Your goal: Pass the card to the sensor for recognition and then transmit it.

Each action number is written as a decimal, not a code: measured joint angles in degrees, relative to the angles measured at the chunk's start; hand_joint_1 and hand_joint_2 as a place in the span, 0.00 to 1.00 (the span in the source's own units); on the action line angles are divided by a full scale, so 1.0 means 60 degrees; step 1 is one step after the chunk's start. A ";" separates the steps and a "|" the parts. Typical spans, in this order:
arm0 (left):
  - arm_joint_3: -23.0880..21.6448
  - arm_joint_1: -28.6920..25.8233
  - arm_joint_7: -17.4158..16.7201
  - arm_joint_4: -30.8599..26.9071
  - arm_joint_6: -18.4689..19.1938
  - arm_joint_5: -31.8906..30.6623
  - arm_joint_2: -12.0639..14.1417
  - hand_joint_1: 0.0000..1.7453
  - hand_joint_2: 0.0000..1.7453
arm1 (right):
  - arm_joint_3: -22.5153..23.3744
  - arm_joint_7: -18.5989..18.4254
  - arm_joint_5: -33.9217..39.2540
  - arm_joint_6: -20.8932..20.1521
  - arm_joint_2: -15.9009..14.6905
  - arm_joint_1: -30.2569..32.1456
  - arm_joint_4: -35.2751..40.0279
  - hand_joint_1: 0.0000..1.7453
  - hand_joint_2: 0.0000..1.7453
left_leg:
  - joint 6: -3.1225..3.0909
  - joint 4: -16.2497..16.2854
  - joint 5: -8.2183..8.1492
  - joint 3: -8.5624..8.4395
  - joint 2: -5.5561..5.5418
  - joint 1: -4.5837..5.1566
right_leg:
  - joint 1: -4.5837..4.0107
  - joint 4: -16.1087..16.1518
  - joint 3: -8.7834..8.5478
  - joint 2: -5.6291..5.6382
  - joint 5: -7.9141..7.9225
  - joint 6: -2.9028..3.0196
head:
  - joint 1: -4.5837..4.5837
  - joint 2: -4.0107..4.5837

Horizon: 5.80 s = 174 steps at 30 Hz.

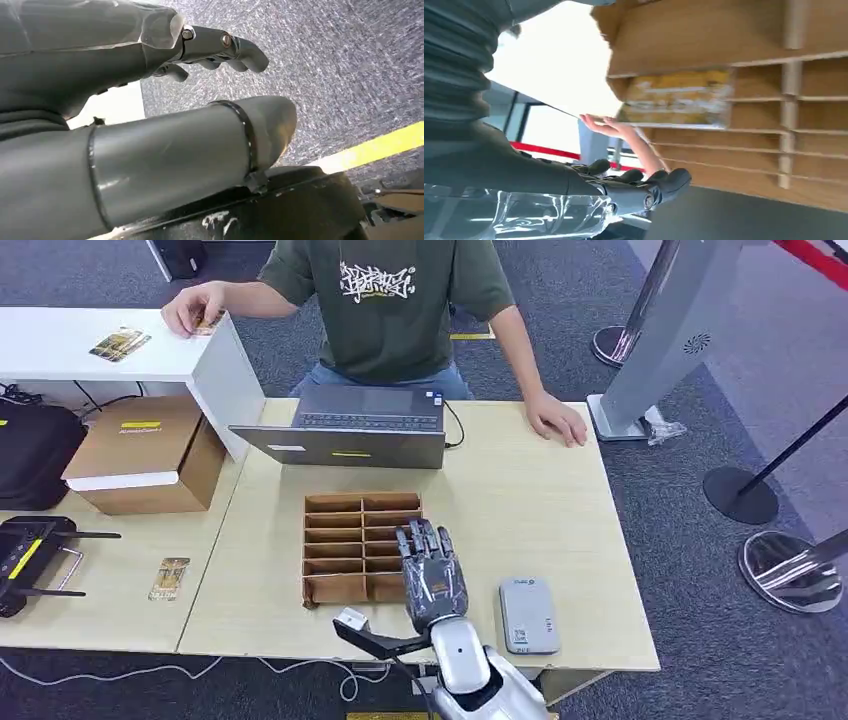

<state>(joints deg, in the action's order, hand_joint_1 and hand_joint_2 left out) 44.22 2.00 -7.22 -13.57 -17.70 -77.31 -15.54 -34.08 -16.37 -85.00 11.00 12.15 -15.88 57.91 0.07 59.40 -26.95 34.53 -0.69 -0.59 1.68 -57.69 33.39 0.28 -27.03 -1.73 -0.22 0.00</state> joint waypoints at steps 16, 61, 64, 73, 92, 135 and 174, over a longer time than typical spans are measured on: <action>0.0029 -0.0107 0.0212 0.0000 -0.0004 -0.0190 0.0066 0.00 0.00 | 0.0456 0.0284 0.0000 -0.0460 -0.0281 0.1000 0.1819 0.00 1.00 | 0.0000 -0.0001 0.0000 0.0000 0.0002 -0.0001 | 0.0000 0.0000 0.0000 0.0002 0.0000 0.0000 | 0.0004 0.0000; -0.0135 -0.0006 0.0354 0.0000 0.0124 -0.0634 0.0204 0.00 0.00 | -0.0087 0.0455 0.0590 0.0076 0.0102 -0.0587 0.0081 0.00 1.00 | 0.0000 0.0000 0.0000 -0.0001 0.0002 -0.0001 | -0.0001 0.0000 0.0000 0.0002 0.0004 0.0005 | 0.0004 0.0000; -0.0138 0.0010 0.0310 0.0000 0.0146 -0.0576 0.0208 0.00 0.00 | -0.0087 0.0543 0.0583 0.0028 0.0091 -0.0571 0.0081 0.00 1.00 | 0.0000 0.0000 0.0000 -0.0001 0.0002 -0.0001 | -0.0001 0.0000 0.0003 0.0002 0.0004 0.0005 | 0.0004 0.0000; -0.0146 0.1206 -0.1220 0.0000 0.0841 -0.0313 -0.0026 0.00 0.00 | -0.0233 0.0728 0.0903 -0.0474 0.0317 -0.1021 -0.0381 0.00 1.00 | 0.0016 0.0000 0.0019 -0.0001 -0.0006 -0.0002 | -0.0002 -0.0003 -0.0004 -0.0002 0.0022 0.0013 | 0.0000 0.0000; -0.0146 0.1275 -0.1252 0.0000 0.0725 -0.0033 -0.0098 0.00 0.00 | -0.0324 0.0663 0.1053 -0.0430 0.0320 -0.1192 -0.0698 0.00 1.00 | 0.0016 0.0001 0.0016 0.0002 -0.0004 -0.0002 | -0.0002 -0.0002 0.0004 -0.0001 0.0017 0.0012 | 0.0004 0.0000; -0.0787 0.1288 -0.1467 0.0000 0.0739 0.0087 -0.0029 0.00 0.00 | -0.0324 0.0550 0.1140 -0.0769 0.0266 -0.0739 0.0245 0.00 1.00 | 0.0017 0.0001 0.0016 0.0003 -0.0003 -0.0002 | -0.0002 -0.0002 0.0006 0.0000 0.0017 0.0012 | 0.0004 0.0000; -0.1082 0.1219 -0.1460 0.0000 0.0641 0.0440 -0.0029 0.00 0.00 | -0.0324 0.0557 0.1563 -0.0973 0.0368 -0.0725 -0.0225 0.00 1.00 | 0.0016 0.0001 0.0016 0.0005 -0.0003 -0.0002 | -0.0002 -0.0002 0.0006 0.0000 0.0017 0.0012 | 0.0004 0.0000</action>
<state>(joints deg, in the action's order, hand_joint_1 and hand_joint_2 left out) 37.73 9.31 -15.98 -13.57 -13.86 -74.66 -15.72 -36.02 -13.03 -75.63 5.16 14.36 -20.23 56.57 0.17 59.41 -26.85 34.56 -0.71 -0.60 1.67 -57.70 33.42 0.28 -26.92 -1.66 -0.20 0.00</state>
